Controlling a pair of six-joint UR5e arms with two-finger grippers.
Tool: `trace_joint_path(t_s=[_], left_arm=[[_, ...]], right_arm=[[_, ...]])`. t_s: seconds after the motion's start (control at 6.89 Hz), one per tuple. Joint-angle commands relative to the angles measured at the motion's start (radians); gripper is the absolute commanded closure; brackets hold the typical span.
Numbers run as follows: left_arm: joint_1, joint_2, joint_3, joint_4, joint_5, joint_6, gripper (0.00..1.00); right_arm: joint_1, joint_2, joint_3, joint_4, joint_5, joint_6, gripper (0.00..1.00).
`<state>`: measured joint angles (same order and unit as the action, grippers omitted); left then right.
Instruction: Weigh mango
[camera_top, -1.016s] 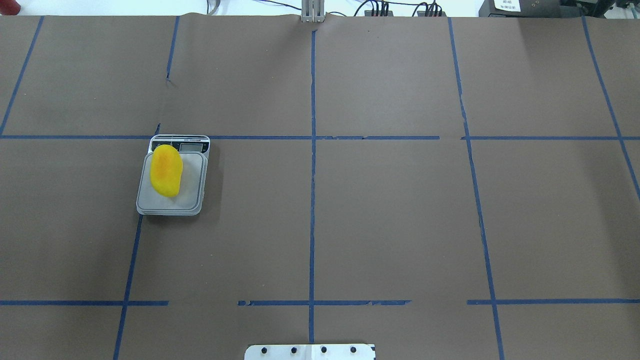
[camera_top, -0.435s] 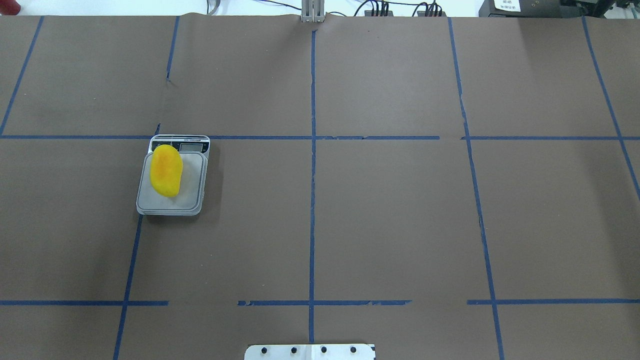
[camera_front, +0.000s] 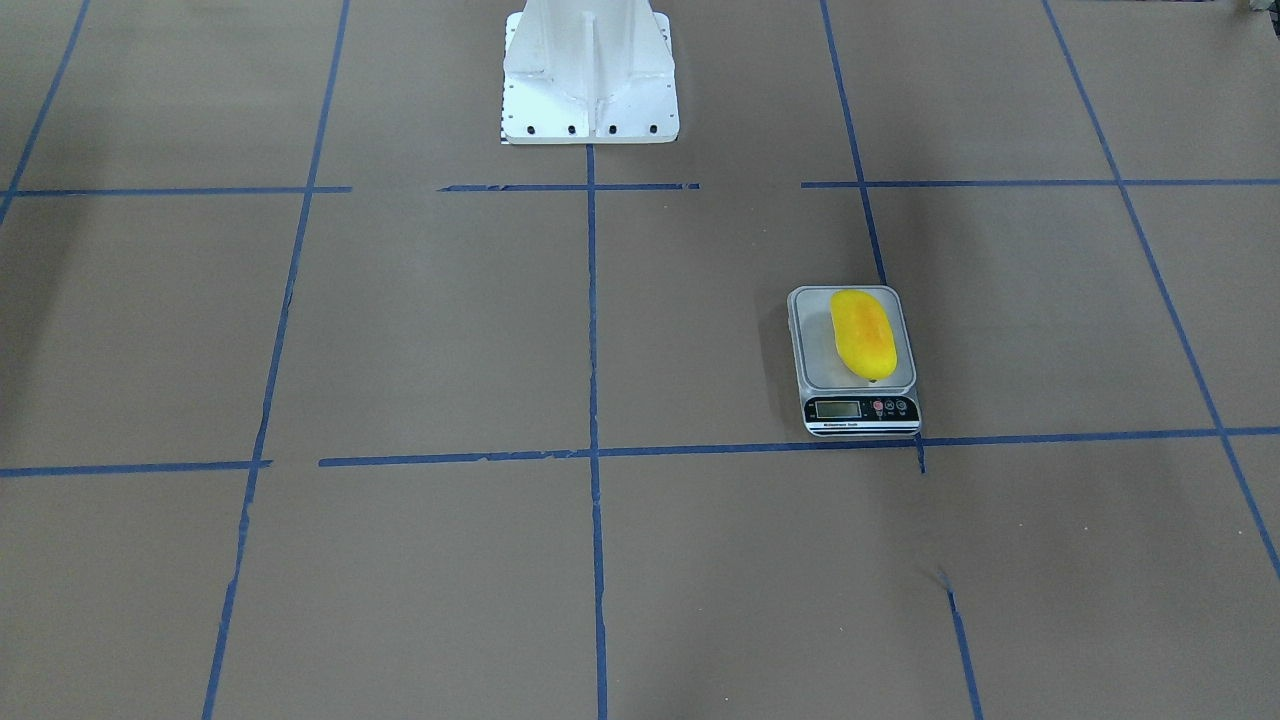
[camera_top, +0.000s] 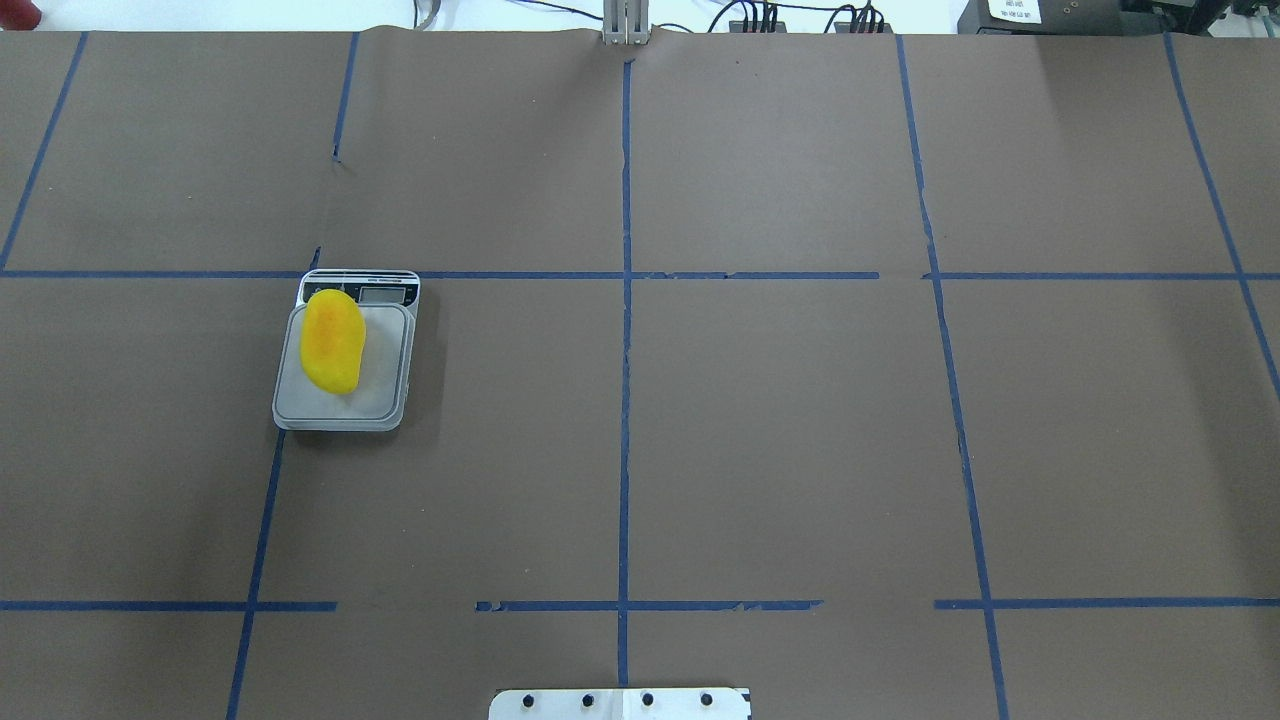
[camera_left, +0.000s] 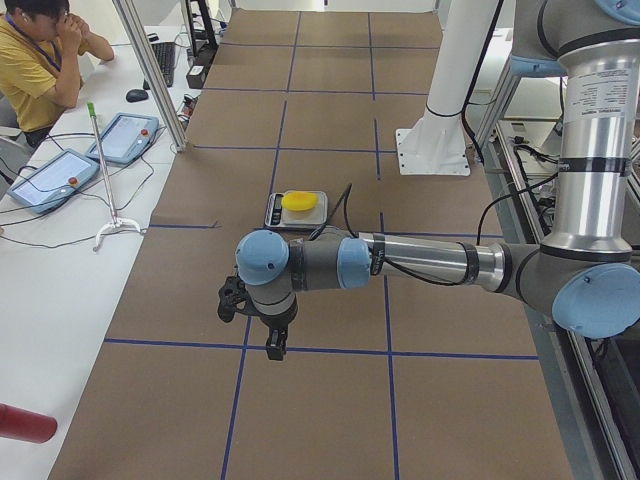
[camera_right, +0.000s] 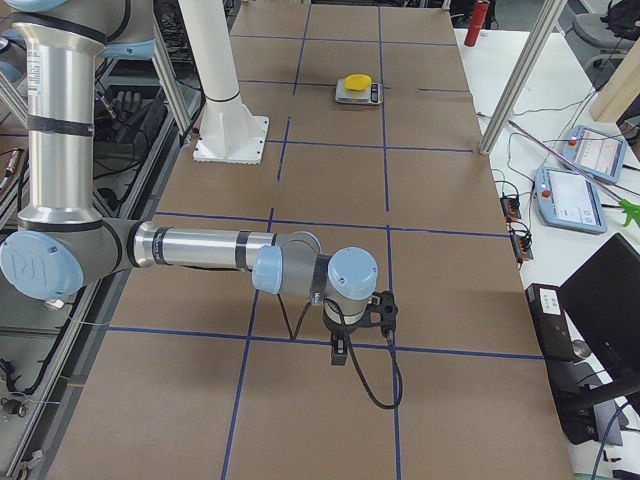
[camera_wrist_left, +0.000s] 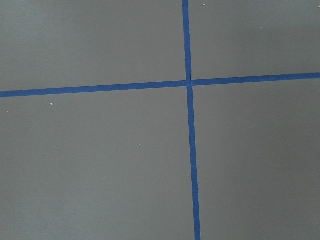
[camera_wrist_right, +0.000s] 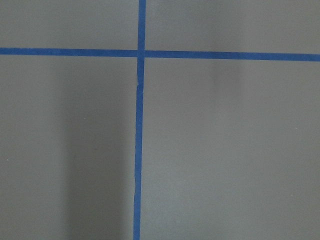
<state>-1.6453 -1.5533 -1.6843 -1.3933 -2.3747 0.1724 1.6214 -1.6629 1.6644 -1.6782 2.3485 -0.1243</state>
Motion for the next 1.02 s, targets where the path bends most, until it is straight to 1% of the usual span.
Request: trace_joint_path(t_s=[0.0, 0.58, 0.87], left_arm=[[-0.001, 0.001, 0.001, 0.000, 0.000, -0.001, 0.00], [-0.001, -0.002, 0.005, 0.000, -0.001, -0.001, 0.00], [0.002, -0.028, 0.017, -0.001, 0.000, -0.002, 0.00]], right_arm=[[0.000, 0.000, 0.000, 0.000, 0.000, 0.000, 0.00], [0.000, 0.000, 0.000, 0.000, 0.000, 0.000, 0.00], [0.000, 0.000, 0.000, 0.000, 0.000, 0.000, 0.00]])
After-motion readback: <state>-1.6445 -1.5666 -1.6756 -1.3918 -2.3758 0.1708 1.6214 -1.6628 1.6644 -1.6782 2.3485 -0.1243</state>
